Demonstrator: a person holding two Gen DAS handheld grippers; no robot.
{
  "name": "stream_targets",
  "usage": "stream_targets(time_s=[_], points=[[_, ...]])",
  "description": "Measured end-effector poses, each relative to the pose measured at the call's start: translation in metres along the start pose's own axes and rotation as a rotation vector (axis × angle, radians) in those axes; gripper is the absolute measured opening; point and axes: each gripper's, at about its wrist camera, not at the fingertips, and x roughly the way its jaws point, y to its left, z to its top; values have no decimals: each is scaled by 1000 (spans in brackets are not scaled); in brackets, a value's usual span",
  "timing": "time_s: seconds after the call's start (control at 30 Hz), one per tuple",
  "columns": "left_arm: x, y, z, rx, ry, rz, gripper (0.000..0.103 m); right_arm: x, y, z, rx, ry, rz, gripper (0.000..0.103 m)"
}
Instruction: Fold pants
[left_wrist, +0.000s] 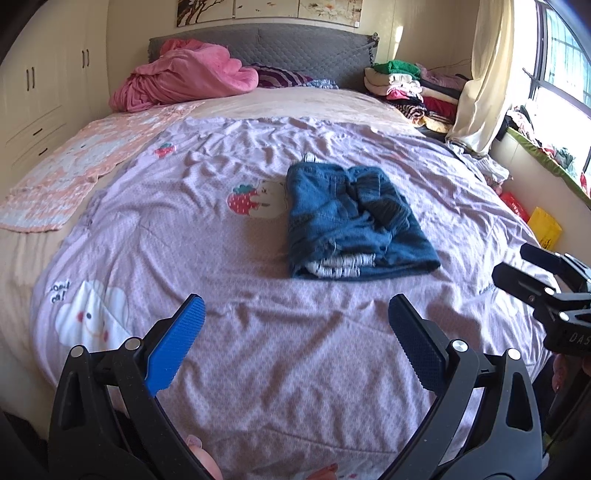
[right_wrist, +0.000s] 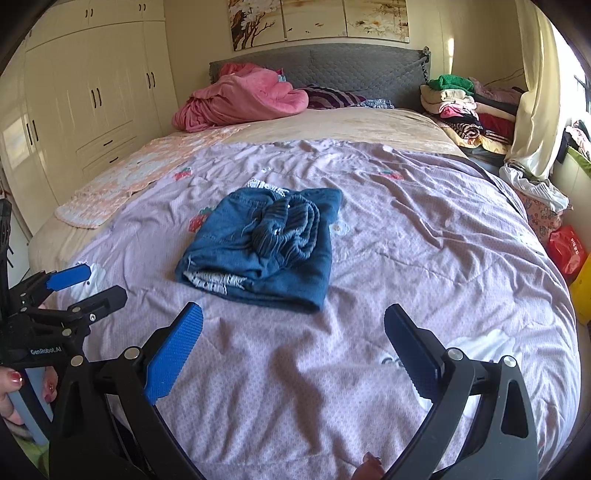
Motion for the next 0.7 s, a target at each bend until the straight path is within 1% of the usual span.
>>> stream_targets(time_s=[0.2, 0.7], points=[[5, 1, -12, -8, 25, 0, 93, -1, -2, -9, 12, 5, -5, 98], [11, -4, -18, 5, 47, 7, 93, 12, -3, -22, 26, 41, -11, 98]])
